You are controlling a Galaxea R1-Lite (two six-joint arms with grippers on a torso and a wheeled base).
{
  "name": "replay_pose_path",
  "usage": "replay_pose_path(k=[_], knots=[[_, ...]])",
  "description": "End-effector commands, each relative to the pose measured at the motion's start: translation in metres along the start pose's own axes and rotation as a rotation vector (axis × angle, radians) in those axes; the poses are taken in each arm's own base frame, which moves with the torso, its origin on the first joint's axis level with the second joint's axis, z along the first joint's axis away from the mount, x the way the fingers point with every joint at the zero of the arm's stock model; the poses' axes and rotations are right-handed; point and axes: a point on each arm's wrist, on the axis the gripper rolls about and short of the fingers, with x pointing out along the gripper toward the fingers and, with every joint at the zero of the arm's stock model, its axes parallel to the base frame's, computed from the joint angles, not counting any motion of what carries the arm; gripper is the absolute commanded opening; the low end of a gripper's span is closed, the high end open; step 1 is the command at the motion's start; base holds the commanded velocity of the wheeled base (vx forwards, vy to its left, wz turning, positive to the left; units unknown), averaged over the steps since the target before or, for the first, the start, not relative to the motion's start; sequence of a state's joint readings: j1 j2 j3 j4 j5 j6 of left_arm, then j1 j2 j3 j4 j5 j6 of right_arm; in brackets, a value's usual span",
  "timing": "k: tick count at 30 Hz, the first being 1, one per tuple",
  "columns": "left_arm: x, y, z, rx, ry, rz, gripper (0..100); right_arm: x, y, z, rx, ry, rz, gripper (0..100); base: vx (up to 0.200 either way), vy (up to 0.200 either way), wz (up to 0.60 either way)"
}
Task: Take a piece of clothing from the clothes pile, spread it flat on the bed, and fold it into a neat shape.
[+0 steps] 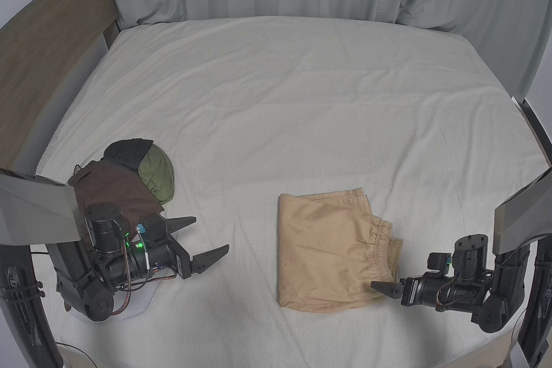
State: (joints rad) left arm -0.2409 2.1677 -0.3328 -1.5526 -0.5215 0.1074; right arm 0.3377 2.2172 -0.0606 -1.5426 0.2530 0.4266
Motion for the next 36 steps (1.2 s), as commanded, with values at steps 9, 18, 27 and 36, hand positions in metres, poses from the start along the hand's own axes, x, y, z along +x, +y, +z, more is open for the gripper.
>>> replay_pose_path(k=[9,18,27,36], knots=[[-0.003,-0.002,-0.003,0.0,0.015,-0.003,100,0.01,-0.021,-0.012,0.037,0.063,-0.068,100,0.0,0.0,0.0],[-0.002,-0.002,-0.003,-0.001,0.014,-0.003,100,0.035,-0.029,-0.016,0.031,0.079,-0.064,100,0.0,0.0,0.0],[-0.003,-0.002,-0.004,-0.001,0.016,-0.008,100,0.054,-0.014,-0.005,0.1,0.017,0.004,100,0.0,0.0,0.0],[-0.002,-0.002,-0.004,0.0,0.016,-0.01,100,0.055,-0.013,-0.001,0.108,-0.002,0.01,100,0.0,0.0,0.0]])
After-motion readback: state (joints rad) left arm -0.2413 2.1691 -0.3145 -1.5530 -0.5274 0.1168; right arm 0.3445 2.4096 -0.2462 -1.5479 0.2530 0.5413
